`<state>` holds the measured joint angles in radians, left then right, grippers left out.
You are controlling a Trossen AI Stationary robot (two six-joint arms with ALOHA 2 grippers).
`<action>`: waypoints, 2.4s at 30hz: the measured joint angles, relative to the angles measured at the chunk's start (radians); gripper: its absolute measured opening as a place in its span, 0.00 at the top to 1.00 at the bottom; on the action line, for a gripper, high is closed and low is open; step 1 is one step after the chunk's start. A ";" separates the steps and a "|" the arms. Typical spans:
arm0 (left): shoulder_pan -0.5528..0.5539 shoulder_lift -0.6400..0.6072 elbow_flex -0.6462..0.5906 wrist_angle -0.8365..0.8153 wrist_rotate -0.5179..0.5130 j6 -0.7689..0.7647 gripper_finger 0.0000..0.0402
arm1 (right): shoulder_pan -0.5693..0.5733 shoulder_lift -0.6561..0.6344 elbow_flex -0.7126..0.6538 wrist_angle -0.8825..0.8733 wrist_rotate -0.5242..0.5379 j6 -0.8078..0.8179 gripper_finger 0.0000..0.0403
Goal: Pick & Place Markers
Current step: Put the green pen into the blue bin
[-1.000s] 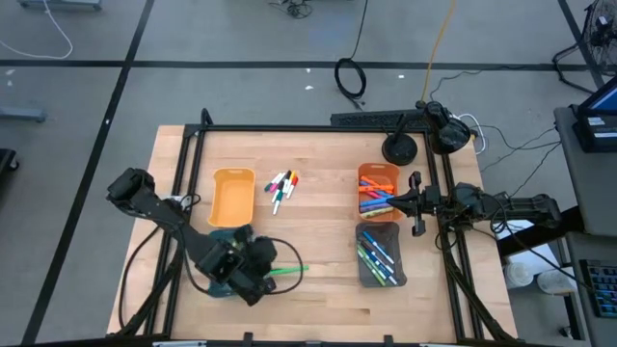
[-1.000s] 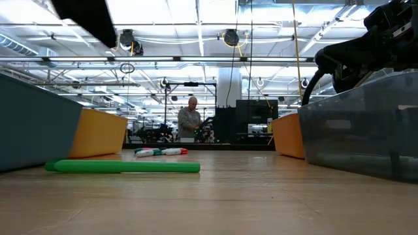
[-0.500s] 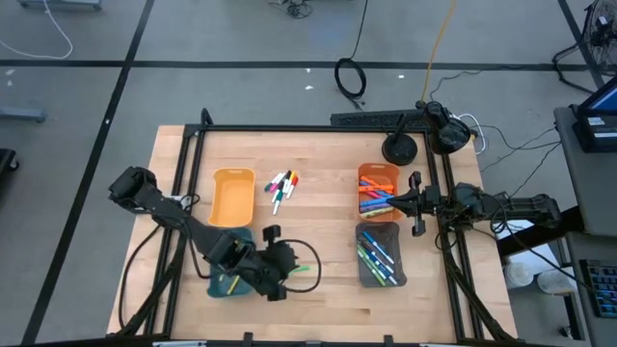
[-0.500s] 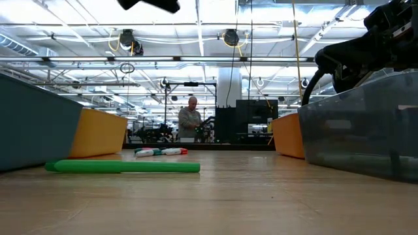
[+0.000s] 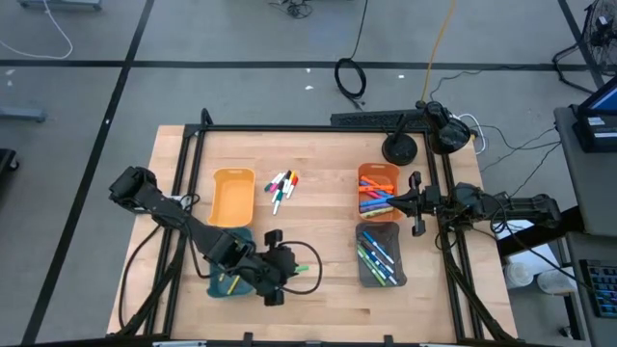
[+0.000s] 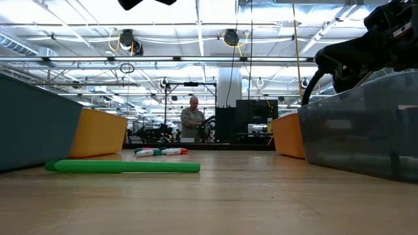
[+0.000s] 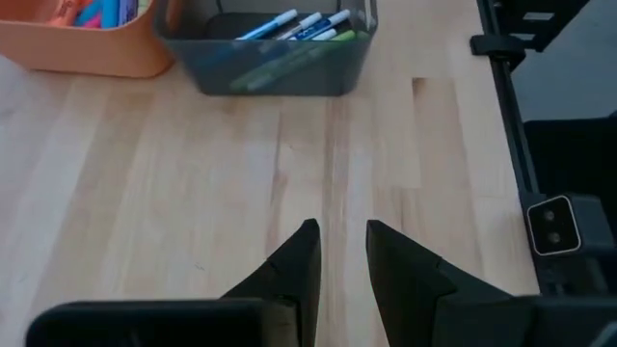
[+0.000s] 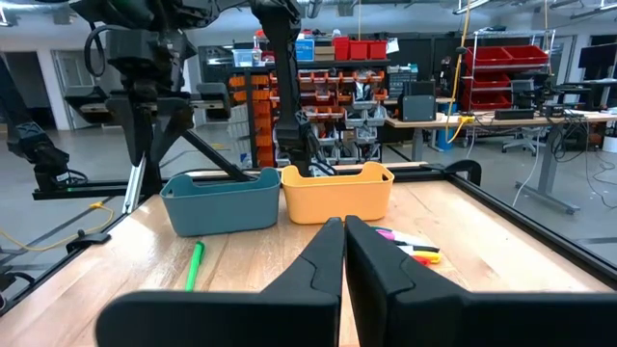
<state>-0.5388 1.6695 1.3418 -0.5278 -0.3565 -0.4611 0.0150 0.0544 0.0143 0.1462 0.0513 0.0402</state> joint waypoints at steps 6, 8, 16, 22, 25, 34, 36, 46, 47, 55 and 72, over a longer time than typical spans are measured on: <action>0.002 0.000 -0.006 0.009 -0.004 -0.049 0.77 | 0.000 0.000 0.000 0.000 0.000 0.000 0.99; 0.002 0.000 -0.021 0.004 -0.013 -0.079 0.77 | 0.000 0.000 0.000 0.000 0.000 0.000 0.99; 0.002 0.000 -0.103 0.000 -0.016 -0.206 0.77 | 0.000 0.000 0.000 0.000 0.000 0.000 0.99; 0.013 0.000 -0.161 0.013 -0.018 -0.259 0.77 | 0.000 0.000 0.000 0.000 0.000 0.000 0.99; 0.022 0.000 -0.186 0.022 -0.016 -0.255 0.77 | 0.000 0.000 0.000 0.000 0.000 0.000 0.99; 0.034 0.061 -0.153 0.053 0.101 -0.195 0.77 | 0.000 0.000 0.000 0.000 0.000 0.000 0.99; 0.035 0.082 -0.116 0.017 0.113 -0.184 0.77 | 0.000 0.001 0.000 0.000 0.000 0.000 0.99; 0.037 0.268 0.147 -0.269 0.149 -0.140 0.77 | 0.000 0.002 0.000 0.006 0.000 0.000 0.99; 0.038 0.285 0.160 -0.282 0.149 -0.138 0.77 | 0.000 0.002 0.000 0.005 0.000 0.000 0.99; 0.072 0.357 0.170 -0.317 0.212 -0.185 0.77 | 0.000 0.002 0.000 0.001 0.000 0.000 0.99; 0.088 0.374 0.102 -0.333 0.249 -0.295 0.77 | 0.000 0.002 0.000 0.000 0.000 0.000 0.99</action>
<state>-0.4512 2.0434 1.4443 -0.8610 -0.1078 -0.7558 0.0148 0.0566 0.0141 0.1463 0.0515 0.0402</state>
